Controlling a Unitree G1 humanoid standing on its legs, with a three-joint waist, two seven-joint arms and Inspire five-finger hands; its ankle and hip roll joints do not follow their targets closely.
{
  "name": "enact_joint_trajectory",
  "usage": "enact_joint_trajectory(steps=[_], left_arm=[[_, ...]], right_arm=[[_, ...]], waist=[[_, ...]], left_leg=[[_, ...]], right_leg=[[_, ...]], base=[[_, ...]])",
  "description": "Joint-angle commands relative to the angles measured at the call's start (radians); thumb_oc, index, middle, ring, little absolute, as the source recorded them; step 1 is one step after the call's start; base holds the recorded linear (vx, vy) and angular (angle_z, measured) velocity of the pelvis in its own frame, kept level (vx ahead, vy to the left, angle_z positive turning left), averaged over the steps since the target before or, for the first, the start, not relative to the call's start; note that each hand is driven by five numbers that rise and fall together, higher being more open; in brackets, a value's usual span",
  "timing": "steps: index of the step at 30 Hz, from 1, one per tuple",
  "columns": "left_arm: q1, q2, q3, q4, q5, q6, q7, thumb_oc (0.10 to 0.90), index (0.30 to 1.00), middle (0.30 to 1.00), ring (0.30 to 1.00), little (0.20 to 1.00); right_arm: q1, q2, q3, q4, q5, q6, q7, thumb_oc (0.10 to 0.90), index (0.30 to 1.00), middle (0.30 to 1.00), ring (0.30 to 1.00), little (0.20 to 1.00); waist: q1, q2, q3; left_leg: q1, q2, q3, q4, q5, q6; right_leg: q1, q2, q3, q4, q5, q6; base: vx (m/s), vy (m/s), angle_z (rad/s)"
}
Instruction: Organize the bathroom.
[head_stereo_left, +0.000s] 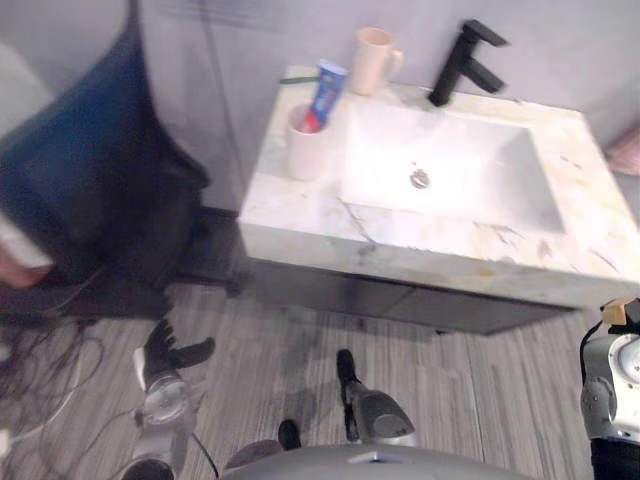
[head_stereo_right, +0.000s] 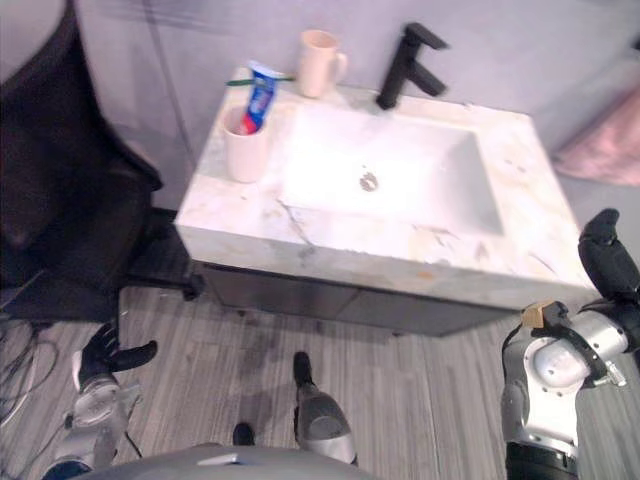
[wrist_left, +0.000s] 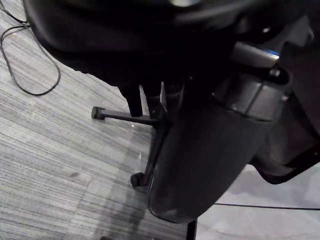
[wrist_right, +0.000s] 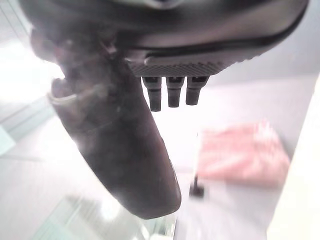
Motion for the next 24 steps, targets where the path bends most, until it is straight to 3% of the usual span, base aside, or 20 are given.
enact_joint_trajectory(steps=[1, 2, 3, 4, 8, 11, 13, 16, 18, 19, 21, 24], left_arm=[[-0.071, 0.04, 0.026, -0.005, -0.016, -0.102, 0.042, 0.8, 0.9, 0.9, 0.9, 0.9], [-0.071, 0.04, 0.026, -0.005, -0.016, -0.102, 0.042, 0.8, 0.9, 0.9, 0.9, 0.9], [-0.078, 0.039, 0.047, 0.063, -0.034, -0.094, 0.059, 0.8, 0.9, 0.9, 0.9, 0.9], [-0.08, 0.039, 0.05, 0.07, -0.032, -0.093, 0.061, 0.8, 0.9, 0.9, 0.9, 0.9], [-0.083, 0.042, 0.091, 0.175, -0.017, -0.045, 0.063, 0.8, 0.9, 0.9, 0.9, 0.9], [-0.097, 0.053, 0.067, 0.261, -0.008, -0.011, 0.049, 0.8, 0.9, 0.9, 0.9, 0.9], [-0.107, 0.053, 0.053, 0.305, -0.016, 0.0, 0.026, 0.8, 0.9, 0.9, 0.9, 0.9], [-0.123, 0.044, -0.002, 0.372, 0.017, 0.013, -0.03, 0.8, 0.9, 0.9, 0.9, 0.9], [-0.129, 0.028, -0.05, 0.426, 0.013, 0.018, -0.09, 0.8, 0.9, 0.9, 0.9, 0.9], [-0.131, 0.023, -0.056, 0.449, 0.016, 0.022, -0.112, 0.8, 0.9, 0.9, 0.9, 0.9], [-0.13, 0.008, -0.079, 0.504, -0.041, 0.026, -0.176, 0.8, 0.9, 0.9, 0.9, 0.9], [-0.134, -0.003, -0.088, 0.556, -0.004, 0.026, -0.243, 0.8, 0.9, 0.9, 0.9, 0.9]], right_arm=[[-0.057, -0.086, -0.135, 0.014, -0.016, -0.136, -0.069, 0.8, 0.9, 0.9, 0.9, 0.9], [-0.057, -0.086, -0.135, 0.014, -0.016, -0.136, -0.069, 0.8, 0.9, 0.9, 0.9, 0.9], [-0.045, -0.094, -0.155, 0.103, -0.064, -0.098, -0.095, 0.8, 0.9, 0.9, 0.9, 0.9], [-0.045, -0.096, -0.156, 0.112, -0.067, -0.091, -0.095, 0.8, 0.9, 0.9, 0.9, 0.9], [-0.011, -0.079, -0.131, 0.288, -0.056, -0.015, -0.017, 0.8, 0.9, 0.9, 0.9, 0.9], [0.007, -0.025, -0.022, 0.48, -0.007, 0.028, 0.06, 0.8, 0.9, 0.9, 0.9, 0.9], [0.009, 0.01, 0.028, 0.542, 0.113, 0.08, 0.126, 0.8, 0.9, 0.9, 0.9, 0.9], [0.002, 0.092, 0.153, 0.701, 0.08, 0.17, 0.213, 0.8, 0.9, 0.9, 0.9, 0.9], [-0.021, 0.151, 0.241, 0.851, 0.127, 0.201, 0.31, 0.8, 0.9, 0.9, 0.9, 0.9], [-0.029, 0.161, 0.257, 0.893, 0.113, 0.253, 0.355, 0.8, 0.9, 0.9, 0.9, 0.9], [-0.066, 0.191, 0.321, 1.027, 0.235, 0.347, 0.48, 0.8, 0.9, 0.9, 0.9, 0.9], [-0.083, 0.216, 0.351, 1.101, 0.21, 0.425, 0.543, 0.8, 0.9, 0.9, 0.9, 0.9]], waist=[[0.009, 0.017, -0.044], [0.009, 0.017, -0.044], [0.013, 0.021, -0.051], [0.014, 0.018, -0.051], [0.02, 0.02, -0.057], [0.035, 0.038, -0.059], [0.038, 0.043, -0.063], [0.058, 0.054, -0.073], [0.079, 0.048, -0.087], [0.087, 0.047, -0.091], [0.103, 0.058, -0.092], [0.116, 0.064, -0.101]], left_leg=[[-0.023, -0.028, -0.037, 0.031, -0.076, -0.045], [-0.023, -0.028, -0.037, 0.031, -0.076, -0.045], [-0.01, -0.018, 0.004, 0.007, -0.072, -0.056], [-0.012, -0.02, 0.009, 0.006, -0.066, -0.058], [-0.015, -0.004, 0.066, -0.013, -0.054, -0.061], [-0.046, 0.026, 0.073, -0.015, -0.033, -0.053], [-0.058, 0.038, 0.072, -0.015, -0.023, -0.052], [-0.081, 0.058, 0.067, -0.015, -0.002, -0.056], [-0.091, 0.055, 0.07, -0.015, -0.002, -0.07], [-0.095, 0.053, 0.069, -0.015, -0.004, -0.076], [-0.1, 0.066, 0.051, -0.015, 0.018, -0.093], [-0.104, 0.071, 0.047, -0.015, 0.032, -0.1]], right_leg=[[-0.026, -0.058, -0.045, 0.151, -0.098, 0.057], [-0.026, -0.058, -0.045, 0.151, -0.098, 0.057], [-0.003, -0.078, -0.105, 0.119, -0.095, 0.072], [-0.004, -0.081, -0.109, 0.114, -0.088, 0.071], [-0.007, -0.1, -0.174, 0.157, -0.076, 0.08], [0.007, -0.101, -0.186, 0.252, -0.164, 0.056], [0.018, -0.094, -0.181, 0.271, -0.202, 0.046], [0.069, -0.068, -0.185, 0.256, -0.286, 0.028], [0.127, -0.052, -0.197, 0.141, -0.274, 0.028], [0.138, -0.054, -0.204, 0.114, -0.263, 0.031], [0.158, -0.033, -0.172, 0.082, -0.252, 0.03], [0.179, -0.021, -0.177, 0.06, -0.25, 0.019]], base=[[-0.08, -0.017, -0.51], [-0.11, -0.059, -0.84], [-0.08, -0.06, -0.63], [-0.12, -0.095, -0.86], [-0.11, -0.072, -0.63], [-0.14, -0.072, -0.43], [-0.12, -0.105, -0.2], [-0.1, -0.141, -0.03], [-0.06, -0.168, -0.14], [-0.04, -0.148, 0.01], [-0.04, -0.133, 0.02], [0.0, -0.104, -0.01]])
